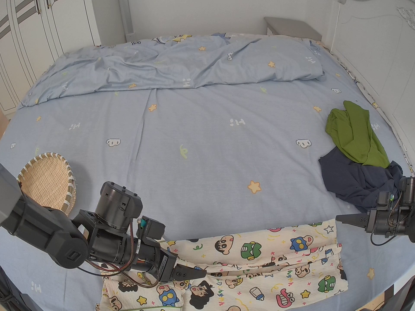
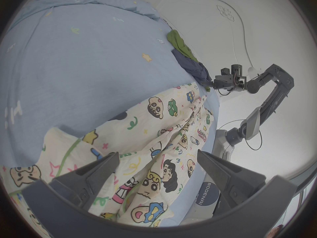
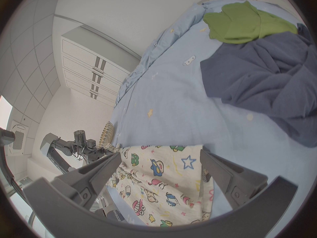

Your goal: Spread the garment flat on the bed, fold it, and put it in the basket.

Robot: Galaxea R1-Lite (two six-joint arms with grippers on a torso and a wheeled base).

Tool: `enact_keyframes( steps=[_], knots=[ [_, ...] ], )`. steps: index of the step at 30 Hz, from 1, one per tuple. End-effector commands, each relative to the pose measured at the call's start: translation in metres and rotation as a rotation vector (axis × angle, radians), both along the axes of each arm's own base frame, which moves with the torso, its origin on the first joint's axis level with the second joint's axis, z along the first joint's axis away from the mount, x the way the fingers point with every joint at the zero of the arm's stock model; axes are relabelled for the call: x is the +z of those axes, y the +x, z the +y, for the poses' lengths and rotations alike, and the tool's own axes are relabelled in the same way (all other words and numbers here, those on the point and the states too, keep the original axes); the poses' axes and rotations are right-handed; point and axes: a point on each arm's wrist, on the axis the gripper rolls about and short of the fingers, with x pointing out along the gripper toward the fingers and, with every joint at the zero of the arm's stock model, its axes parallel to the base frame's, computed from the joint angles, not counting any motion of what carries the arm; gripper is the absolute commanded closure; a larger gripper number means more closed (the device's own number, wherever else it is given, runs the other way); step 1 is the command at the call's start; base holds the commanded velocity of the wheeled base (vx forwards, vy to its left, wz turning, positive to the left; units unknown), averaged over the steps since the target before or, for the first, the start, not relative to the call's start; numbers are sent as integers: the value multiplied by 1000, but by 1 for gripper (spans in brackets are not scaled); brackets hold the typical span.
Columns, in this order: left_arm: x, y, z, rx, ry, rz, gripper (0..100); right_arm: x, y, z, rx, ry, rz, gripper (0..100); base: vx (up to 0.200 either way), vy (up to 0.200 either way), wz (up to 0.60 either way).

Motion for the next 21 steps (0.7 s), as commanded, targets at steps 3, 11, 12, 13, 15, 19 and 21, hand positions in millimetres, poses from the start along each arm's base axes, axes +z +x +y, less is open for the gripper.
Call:
enact_keyframes(
  steps=[3,11,12,13,15,19,21],
  knots=[
    [-14,0,-11,-30,16,11,0,-7,-5,-1,-9,5,23,0,0,0,0],
    [-23,2,-12,-23,-9,-20,0,-8,-6,2,2,3,14,0,0,0,0],
    [-24,1,-12,-24,-5,-17,0,-8,-6,2,2,3,14,0,0,0,0],
    [-24,1,-12,-24,-5,-17,0,-8,-6,2,2,3,14,0,0,0,0],
    [-24,-3,-10,-32,-1,-15,0,-8,-6,2,1,2,9,0,0,0,0],
    [-25,-11,-11,-51,4,-5,0,-8,-6,1,-1,2,8,0,0,0,0],
    [-25,-15,-12,-61,8,-1,0,-8,-6,2,1,2,9,0,0,0,0]
  ],
)
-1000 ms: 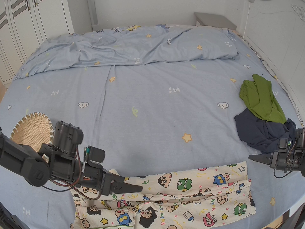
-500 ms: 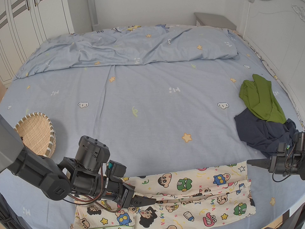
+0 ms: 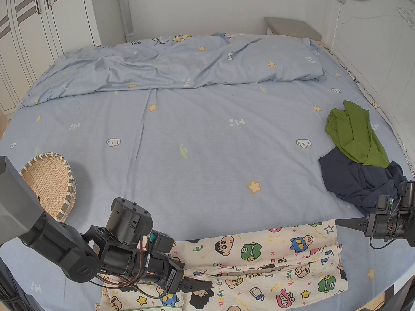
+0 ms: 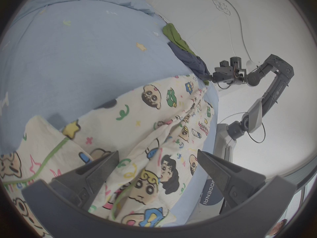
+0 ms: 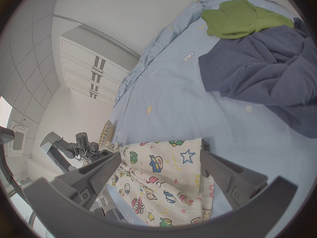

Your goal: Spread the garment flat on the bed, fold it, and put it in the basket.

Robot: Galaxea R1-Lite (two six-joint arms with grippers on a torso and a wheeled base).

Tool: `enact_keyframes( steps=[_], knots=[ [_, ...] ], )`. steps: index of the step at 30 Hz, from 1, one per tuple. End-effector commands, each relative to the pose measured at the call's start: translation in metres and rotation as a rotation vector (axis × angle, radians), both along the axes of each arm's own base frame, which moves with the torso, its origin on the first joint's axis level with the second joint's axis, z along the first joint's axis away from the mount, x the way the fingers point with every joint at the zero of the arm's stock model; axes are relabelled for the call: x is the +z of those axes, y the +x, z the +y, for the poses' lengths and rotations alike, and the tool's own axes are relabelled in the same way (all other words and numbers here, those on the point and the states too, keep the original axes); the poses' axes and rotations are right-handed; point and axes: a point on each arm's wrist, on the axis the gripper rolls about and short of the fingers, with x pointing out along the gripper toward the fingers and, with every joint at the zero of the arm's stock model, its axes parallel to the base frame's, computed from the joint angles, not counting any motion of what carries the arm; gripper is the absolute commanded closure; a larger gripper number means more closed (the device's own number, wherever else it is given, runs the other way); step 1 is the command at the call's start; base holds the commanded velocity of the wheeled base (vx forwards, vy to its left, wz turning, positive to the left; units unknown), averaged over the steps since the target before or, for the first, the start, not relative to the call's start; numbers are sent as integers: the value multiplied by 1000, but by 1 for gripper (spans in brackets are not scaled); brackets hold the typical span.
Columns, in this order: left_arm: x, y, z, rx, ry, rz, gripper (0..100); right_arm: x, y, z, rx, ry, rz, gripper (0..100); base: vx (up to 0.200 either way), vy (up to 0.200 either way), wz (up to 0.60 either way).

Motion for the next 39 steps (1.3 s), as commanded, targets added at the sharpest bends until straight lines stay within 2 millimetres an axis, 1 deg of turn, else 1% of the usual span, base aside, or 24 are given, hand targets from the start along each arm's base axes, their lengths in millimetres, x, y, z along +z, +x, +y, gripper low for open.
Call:
enact_keyframes(
  steps=[1,9,11,12,15,16,19,29,34,37,39],
  knots=[
    [0,-7,-1,-17,4,6,0,-1,0,0,1,1,3,0,0,0,0],
    [1,-19,0,-47,10,11,0,0,-1,1,7,0,3,0,0,0,0],
    [2,-20,1,-48,7,5,0,-2,-4,5,19,0,12,0,0,0,0],
    [5,-21,2,-47,0,-4,0,-4,-6,10,44,-14,12,0,0,0,0],
    [11,-22,3,-48,-16,-13,0,-8,-9,13,54,-53,11,0,0,0,0],
    [14,-24,5,-52,-26,-19,0,-10,-11,16,68,-94,0,0,0,0,0],
    [14,-27,5,-65,-34,-11,0,-11,-12,24,105,-101,2,0,0,0,0],
    [15,-29,7,-82,-51,1,0,-13,-21,38,180,-90,22,0,0,0,0],
    [18,-27,7,-71,-62,-10,0,-21,-36,47,216,-104,83,0,0,0,0],
    [20,-25,7,-67,-68,-16,0,-24,-38,47,205,-119,104,0,0,0,0],
    [22,-24,7,-62,-72,-22,0,-28,-44,45,191,-126,134,0,0,0,0]
  ],
)
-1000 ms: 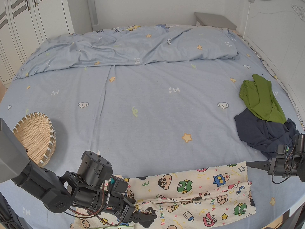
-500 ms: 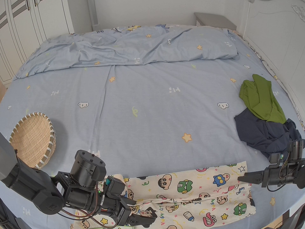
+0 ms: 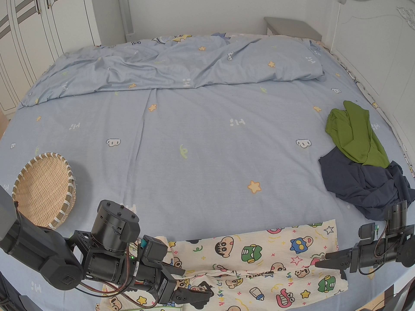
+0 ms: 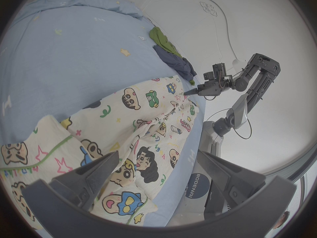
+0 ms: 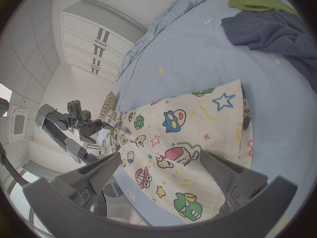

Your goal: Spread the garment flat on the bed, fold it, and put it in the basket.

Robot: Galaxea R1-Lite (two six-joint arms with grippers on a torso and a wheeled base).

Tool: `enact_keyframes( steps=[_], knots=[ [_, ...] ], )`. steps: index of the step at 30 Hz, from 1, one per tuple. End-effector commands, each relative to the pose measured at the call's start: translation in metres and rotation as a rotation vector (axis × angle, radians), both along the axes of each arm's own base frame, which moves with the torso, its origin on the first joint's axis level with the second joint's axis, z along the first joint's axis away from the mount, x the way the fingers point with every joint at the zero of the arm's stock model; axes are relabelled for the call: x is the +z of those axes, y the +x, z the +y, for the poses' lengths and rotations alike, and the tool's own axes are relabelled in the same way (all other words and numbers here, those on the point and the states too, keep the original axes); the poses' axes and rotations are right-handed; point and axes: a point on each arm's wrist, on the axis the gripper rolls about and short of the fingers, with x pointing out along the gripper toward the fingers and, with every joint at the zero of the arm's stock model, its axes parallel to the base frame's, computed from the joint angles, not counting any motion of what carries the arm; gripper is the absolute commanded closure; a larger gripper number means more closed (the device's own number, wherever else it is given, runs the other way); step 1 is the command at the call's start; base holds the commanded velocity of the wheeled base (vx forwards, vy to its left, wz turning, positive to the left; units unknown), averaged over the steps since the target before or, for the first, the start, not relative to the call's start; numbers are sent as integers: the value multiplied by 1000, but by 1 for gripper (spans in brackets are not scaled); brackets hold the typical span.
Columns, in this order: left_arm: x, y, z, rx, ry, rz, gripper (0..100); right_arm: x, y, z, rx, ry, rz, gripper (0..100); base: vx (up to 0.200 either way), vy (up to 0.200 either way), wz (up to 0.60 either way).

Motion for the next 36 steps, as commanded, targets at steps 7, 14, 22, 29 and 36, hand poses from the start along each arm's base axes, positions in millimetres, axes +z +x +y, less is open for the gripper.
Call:
enact_keyframes(
  steps=[7,14,22,29,36],
  knots=[
    [11,5,9,44,-27,-37,0,-15,-16,-10,-60,-11,96,0,0,0,0],
    [16,7,18,85,-39,-47,0,-24,-15,-18,-100,-16,123,0,0,0,0],
    [31,15,19,189,-121,-1,0,-6,-27,-25,-168,-18,51,0,0,0,0],
    [37,23,24,255,-187,-15,0,11,-42,-23,-181,-24,-3,0,0,0,0],
    [39,24,28,273,-193,-28,0,11,-36,-35,-256,-28,16,0,0,0,0]
  ],
)
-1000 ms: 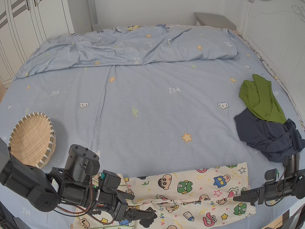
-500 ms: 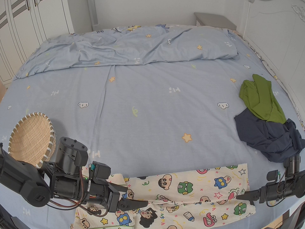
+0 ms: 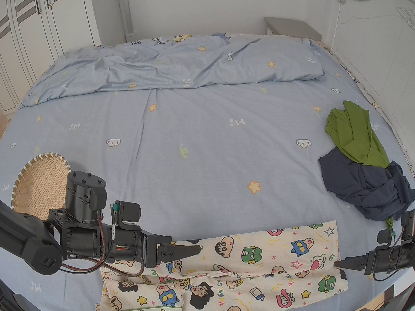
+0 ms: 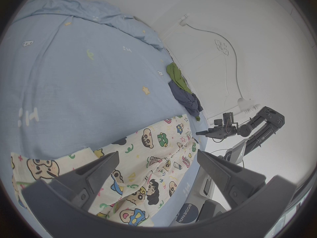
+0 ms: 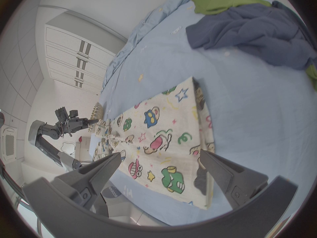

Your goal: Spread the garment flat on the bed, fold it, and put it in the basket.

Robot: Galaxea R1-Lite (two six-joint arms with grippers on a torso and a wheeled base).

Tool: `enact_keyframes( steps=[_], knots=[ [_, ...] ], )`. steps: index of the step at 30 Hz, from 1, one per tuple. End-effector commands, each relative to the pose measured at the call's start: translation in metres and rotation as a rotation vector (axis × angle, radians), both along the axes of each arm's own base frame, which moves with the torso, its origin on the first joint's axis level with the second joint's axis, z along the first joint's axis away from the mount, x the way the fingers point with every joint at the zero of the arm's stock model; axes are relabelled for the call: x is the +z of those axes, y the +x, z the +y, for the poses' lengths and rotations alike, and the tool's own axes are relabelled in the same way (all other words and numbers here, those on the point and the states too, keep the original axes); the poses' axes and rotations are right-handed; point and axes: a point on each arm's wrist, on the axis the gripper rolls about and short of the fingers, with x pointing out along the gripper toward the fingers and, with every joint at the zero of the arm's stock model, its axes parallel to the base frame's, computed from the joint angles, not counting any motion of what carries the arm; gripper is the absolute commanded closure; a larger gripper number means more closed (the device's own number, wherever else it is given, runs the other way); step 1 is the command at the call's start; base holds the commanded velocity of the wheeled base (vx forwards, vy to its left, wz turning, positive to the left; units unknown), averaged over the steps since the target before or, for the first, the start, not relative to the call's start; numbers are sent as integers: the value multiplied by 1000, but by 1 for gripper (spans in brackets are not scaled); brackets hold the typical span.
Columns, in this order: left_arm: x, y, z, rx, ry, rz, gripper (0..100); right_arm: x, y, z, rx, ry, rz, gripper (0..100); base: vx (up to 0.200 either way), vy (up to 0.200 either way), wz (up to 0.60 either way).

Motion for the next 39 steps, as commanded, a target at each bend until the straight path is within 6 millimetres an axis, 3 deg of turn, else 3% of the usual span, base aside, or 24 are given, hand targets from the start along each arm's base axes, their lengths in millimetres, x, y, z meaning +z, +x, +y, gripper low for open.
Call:
enact_keyframes(
  steps=[1,6,18,28,39],
  knots=[
    [3,2,4,20,-7,-10,0,5,4,-8,-50,-13,-37,0,0,0,0],
    [5,5,3,23,-14,-17,0,-11,18,-19,-80,2,46,0,0,0,0],
    [6,5,2,22,-26,-37,0,-37,35,-19,-41,15,92,0,0,0,0],
    [6,5,2,20,-26,-40,0,-49,44,-13,6,25,94,0,0,0,0],
    [7,5,2,20,-28,-42,0,-49,44,-3,100,110,86,0,0,0,0]
  ],
)
